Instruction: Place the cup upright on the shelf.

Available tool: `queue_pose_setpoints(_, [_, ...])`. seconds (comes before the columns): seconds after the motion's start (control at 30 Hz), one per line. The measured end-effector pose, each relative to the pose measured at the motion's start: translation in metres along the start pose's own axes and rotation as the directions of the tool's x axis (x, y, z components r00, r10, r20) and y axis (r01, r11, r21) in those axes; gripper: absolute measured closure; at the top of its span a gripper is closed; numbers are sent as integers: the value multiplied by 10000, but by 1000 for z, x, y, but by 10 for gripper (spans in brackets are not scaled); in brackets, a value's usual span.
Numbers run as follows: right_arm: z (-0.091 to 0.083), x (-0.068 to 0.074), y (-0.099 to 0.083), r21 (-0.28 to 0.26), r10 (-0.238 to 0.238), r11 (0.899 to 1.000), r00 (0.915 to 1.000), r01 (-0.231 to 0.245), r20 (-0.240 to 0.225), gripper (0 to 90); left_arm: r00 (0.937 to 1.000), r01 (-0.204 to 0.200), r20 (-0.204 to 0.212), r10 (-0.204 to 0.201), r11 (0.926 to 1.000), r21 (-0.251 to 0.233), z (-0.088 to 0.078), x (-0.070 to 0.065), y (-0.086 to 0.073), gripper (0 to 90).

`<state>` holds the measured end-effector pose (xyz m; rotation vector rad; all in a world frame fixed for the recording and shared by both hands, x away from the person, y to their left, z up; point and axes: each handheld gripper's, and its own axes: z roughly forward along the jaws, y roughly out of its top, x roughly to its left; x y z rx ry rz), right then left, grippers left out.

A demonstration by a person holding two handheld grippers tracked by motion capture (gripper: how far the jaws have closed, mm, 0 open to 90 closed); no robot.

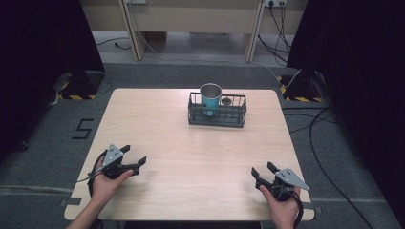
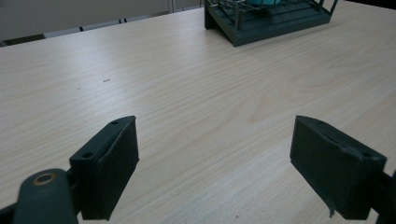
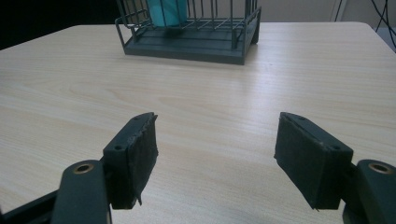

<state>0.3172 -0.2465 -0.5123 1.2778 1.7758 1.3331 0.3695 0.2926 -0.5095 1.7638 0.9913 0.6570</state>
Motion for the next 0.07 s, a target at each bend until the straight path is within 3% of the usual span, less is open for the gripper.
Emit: queue_pose_setpoints(0.07, [0,0,0,-7,-36,10000,10000,36,22,304,10000,-7,27,7,10000,29,0,0,0,149])
